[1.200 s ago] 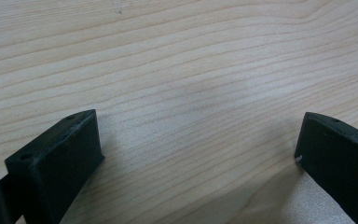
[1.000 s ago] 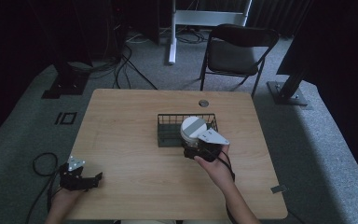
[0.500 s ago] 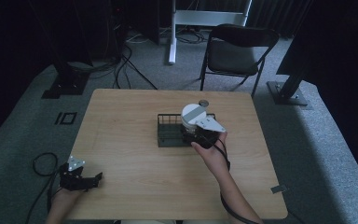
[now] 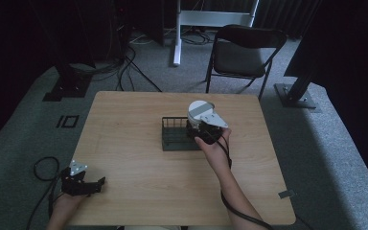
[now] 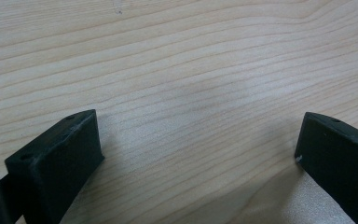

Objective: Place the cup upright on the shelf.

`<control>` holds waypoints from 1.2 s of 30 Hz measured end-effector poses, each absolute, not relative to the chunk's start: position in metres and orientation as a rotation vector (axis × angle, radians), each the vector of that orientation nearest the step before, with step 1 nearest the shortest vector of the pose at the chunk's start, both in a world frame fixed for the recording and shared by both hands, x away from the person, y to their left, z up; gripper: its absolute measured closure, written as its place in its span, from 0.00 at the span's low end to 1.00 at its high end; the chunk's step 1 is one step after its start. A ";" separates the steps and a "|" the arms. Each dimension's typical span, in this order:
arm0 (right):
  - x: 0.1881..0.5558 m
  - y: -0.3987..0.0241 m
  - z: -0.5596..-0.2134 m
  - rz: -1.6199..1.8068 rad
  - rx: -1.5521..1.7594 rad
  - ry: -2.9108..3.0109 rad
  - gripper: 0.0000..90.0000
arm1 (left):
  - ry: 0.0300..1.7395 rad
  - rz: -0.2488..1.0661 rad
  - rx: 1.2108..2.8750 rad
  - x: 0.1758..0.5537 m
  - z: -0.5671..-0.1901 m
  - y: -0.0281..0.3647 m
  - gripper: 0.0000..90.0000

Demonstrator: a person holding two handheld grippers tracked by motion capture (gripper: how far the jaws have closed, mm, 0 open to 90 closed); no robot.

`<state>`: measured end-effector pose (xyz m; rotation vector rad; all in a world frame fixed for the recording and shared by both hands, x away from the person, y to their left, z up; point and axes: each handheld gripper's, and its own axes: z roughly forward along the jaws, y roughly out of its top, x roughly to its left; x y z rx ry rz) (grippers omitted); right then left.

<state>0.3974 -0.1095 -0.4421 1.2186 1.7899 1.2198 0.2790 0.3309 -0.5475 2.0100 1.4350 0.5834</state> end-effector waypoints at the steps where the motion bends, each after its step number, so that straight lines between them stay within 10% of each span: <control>1: 0.401 -0.110 -0.443 1.228 1.223 1.790 0.21 | 1.435 0.583 2.010 0.279 -0.548 0.331 0.01; 36: 0.431 -0.094 -0.470 1.141 1.341 1.840 0.21 | 1.435 0.584 2.010 0.279 -0.548 0.331 0.01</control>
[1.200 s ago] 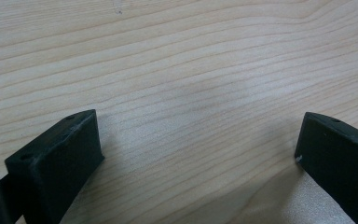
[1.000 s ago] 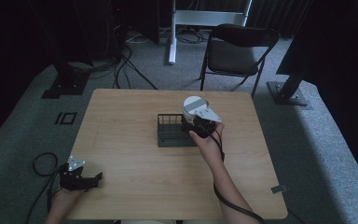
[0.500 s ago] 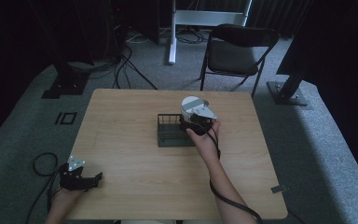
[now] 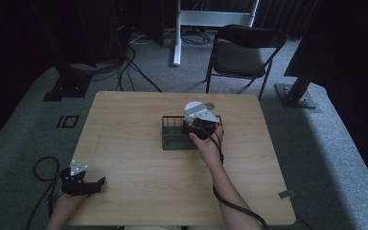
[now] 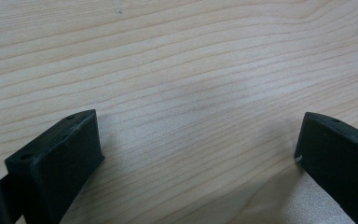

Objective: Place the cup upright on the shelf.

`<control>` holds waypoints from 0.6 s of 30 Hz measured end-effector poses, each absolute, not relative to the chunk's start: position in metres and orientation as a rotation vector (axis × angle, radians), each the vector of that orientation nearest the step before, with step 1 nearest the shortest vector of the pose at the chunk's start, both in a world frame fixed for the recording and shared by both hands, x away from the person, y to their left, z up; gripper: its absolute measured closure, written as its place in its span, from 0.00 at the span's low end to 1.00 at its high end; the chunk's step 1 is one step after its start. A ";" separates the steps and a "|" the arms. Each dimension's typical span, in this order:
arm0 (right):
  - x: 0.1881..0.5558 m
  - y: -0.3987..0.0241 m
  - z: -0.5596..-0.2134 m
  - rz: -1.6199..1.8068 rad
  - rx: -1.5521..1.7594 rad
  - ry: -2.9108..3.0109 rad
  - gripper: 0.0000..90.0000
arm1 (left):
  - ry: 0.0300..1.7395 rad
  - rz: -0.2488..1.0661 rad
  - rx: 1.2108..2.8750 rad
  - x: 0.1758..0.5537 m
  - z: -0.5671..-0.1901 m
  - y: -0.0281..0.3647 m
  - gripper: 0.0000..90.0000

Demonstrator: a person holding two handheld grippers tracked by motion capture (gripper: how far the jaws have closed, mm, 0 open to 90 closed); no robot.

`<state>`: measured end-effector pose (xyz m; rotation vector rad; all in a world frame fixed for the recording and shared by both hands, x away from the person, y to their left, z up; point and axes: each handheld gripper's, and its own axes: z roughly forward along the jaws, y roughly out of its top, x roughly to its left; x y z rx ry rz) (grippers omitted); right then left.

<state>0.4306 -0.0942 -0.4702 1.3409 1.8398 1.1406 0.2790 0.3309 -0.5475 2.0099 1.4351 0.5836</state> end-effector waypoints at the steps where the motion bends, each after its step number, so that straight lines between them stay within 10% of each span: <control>1: 0.431 -0.093 -0.471 1.128 1.332 1.844 0.21 | 1.435 0.584 2.010 0.279 -0.548 0.331 0.01; 18: 0.437 -0.093 -0.473 1.036 1.402 1.902 0.21 | 1.435 0.584 2.010 0.279 -0.548 0.331 0.01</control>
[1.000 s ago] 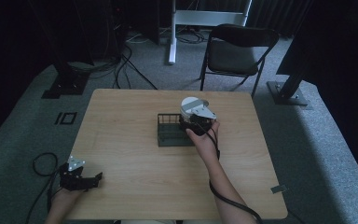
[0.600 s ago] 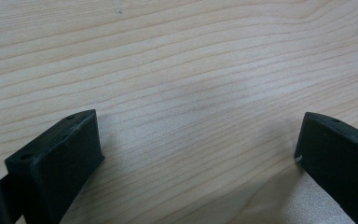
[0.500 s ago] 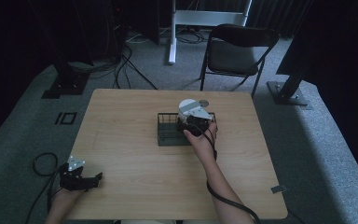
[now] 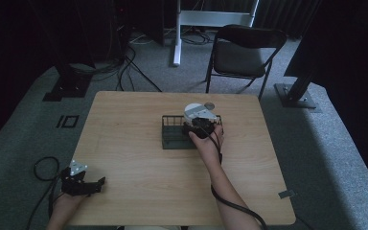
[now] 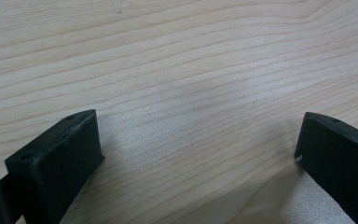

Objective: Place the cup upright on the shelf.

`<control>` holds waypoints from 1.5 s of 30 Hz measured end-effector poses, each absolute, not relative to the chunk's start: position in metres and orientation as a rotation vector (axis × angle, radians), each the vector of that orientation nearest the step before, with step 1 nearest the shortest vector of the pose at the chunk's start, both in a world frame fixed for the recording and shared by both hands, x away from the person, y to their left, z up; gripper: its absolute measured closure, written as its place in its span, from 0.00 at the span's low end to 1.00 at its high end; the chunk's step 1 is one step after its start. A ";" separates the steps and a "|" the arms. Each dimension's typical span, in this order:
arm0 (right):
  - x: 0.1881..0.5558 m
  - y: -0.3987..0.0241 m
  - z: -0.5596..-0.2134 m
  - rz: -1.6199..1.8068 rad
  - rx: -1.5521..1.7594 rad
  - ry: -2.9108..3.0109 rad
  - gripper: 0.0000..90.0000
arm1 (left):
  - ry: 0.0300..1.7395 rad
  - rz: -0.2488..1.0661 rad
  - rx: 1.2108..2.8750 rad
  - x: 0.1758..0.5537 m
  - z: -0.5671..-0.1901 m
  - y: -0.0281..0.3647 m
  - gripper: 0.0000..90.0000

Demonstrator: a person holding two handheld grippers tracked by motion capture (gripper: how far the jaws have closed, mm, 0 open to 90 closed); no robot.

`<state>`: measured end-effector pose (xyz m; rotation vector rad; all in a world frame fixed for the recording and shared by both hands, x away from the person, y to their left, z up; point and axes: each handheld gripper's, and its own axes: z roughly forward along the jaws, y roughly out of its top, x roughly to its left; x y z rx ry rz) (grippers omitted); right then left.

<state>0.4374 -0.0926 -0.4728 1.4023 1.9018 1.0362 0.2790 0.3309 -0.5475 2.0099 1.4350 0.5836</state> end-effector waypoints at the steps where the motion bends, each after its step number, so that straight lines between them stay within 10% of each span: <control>1: 0.438 -0.093 -0.473 1.029 1.404 1.911 0.21 | 1.435 0.583 2.010 0.279 -0.548 0.331 0.01; 45: 0.424 -0.102 -0.487 1.209 1.334 1.883 0.14 | 1.435 0.583 2.010 0.279 -0.547 0.331 0.01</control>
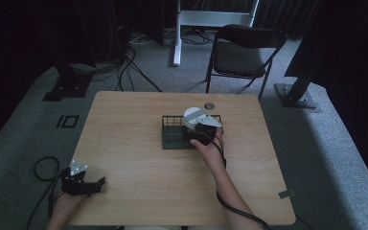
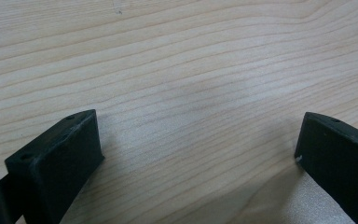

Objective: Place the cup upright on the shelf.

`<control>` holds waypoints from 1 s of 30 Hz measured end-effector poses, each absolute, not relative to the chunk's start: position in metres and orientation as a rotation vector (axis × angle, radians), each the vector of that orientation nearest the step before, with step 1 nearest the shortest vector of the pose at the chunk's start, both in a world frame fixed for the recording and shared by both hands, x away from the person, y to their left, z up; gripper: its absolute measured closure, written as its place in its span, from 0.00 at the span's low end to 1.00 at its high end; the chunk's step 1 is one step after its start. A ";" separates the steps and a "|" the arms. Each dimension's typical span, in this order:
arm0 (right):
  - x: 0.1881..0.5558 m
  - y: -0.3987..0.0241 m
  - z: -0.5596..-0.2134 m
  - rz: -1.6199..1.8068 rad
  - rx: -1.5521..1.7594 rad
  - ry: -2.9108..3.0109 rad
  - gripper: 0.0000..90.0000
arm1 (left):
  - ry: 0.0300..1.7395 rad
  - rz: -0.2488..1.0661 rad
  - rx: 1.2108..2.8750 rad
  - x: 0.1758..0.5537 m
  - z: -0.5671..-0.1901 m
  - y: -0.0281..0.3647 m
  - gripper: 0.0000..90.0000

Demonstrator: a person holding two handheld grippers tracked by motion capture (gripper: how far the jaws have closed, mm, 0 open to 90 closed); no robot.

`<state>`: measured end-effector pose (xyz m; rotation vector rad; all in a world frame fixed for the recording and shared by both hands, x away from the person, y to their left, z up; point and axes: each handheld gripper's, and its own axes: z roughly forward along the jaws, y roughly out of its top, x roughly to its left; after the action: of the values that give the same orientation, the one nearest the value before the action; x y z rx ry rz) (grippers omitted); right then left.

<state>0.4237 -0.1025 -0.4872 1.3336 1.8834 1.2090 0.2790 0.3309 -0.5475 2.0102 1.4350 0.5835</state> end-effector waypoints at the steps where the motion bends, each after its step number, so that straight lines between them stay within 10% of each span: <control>1: 0.423 -0.103 -0.488 1.220 1.329 1.878 0.14 | 1.435 0.584 2.010 0.279 -0.548 0.331 0.01; 30: 0.406 -0.111 -0.484 1.314 1.244 1.828 0.13 | 1.435 0.584 2.010 0.279 -0.548 0.331 0.01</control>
<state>0.4063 -0.1106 -0.4843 1.2438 1.8284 1.3142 0.2790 0.3309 -0.5475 2.0099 1.4351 0.5838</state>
